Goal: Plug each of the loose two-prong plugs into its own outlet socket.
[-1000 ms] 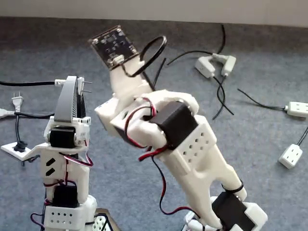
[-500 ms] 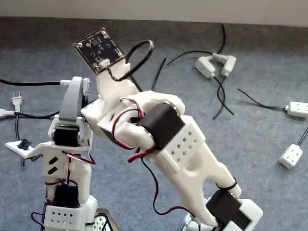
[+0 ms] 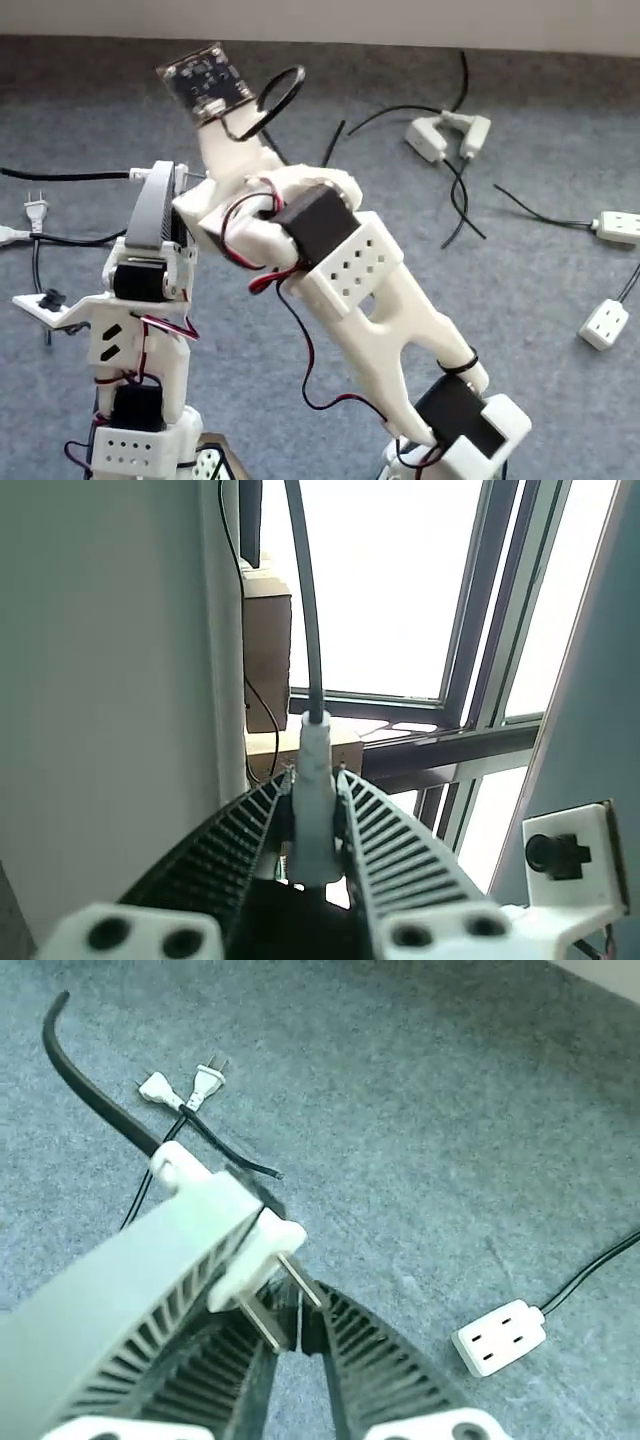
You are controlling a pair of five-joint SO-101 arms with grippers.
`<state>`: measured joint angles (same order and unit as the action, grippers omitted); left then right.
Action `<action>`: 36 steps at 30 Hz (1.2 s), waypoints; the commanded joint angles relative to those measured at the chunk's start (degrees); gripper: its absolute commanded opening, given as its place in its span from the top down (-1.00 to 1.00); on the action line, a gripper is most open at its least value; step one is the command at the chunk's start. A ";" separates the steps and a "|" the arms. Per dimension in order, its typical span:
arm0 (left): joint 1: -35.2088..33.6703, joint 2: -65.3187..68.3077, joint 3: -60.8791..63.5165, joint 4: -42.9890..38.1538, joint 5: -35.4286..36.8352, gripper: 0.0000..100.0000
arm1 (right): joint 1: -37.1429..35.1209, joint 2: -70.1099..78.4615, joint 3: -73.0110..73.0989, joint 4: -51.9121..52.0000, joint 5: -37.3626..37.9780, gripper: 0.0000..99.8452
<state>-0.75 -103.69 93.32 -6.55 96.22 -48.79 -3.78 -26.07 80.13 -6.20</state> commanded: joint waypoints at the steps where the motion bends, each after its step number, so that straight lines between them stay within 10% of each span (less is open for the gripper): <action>1: 1.45 -0.40 -2.59 0.26 0.26 0.99 | 3.47 -0.04 -0.92 -4.00 -0.18 0.96; 36: 11.12 -0.40 -0.48 0.35 -4.57 0.99 | 9.27 -0.48 -2.59 -11.65 -0.18 0.96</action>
<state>6.99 -103.69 93.23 -6.46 92.00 -39.47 -3.25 -26.07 69.41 -6.11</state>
